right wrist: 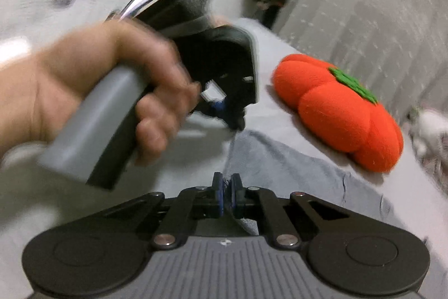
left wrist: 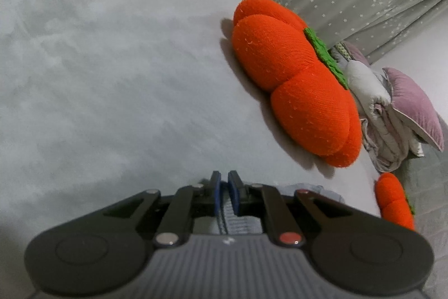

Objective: Fold clothes
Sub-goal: 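Close the right tool on the sweater hem while the left tool holds the shoulder edge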

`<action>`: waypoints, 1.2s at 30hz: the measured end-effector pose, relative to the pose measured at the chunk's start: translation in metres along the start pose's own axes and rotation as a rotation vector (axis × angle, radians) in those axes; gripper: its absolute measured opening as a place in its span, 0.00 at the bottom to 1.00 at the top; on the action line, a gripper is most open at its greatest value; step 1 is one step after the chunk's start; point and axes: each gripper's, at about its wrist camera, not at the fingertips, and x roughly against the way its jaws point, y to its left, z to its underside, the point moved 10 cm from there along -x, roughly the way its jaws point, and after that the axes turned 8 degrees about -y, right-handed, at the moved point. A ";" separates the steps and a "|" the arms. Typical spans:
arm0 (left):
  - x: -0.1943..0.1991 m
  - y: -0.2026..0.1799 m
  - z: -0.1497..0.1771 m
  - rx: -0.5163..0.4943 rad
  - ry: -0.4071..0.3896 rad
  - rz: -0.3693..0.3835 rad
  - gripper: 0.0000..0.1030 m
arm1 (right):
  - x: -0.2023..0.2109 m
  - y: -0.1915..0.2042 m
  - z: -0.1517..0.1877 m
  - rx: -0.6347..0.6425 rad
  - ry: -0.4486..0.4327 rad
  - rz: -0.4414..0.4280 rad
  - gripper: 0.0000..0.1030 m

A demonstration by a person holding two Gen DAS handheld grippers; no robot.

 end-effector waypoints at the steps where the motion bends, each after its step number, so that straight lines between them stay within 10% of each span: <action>1: 0.001 0.000 0.001 0.004 0.010 0.000 0.11 | 0.002 -0.007 -0.001 -0.050 -0.009 0.001 0.06; 23: -0.003 -0.011 0.014 0.036 0.090 0.003 0.38 | 0.023 -0.041 -0.010 -0.340 -0.109 0.027 0.06; 36: -0.009 -0.034 0.026 -0.176 0.059 -0.049 0.06 | 0.030 -0.036 -0.007 -0.379 -0.115 0.021 0.06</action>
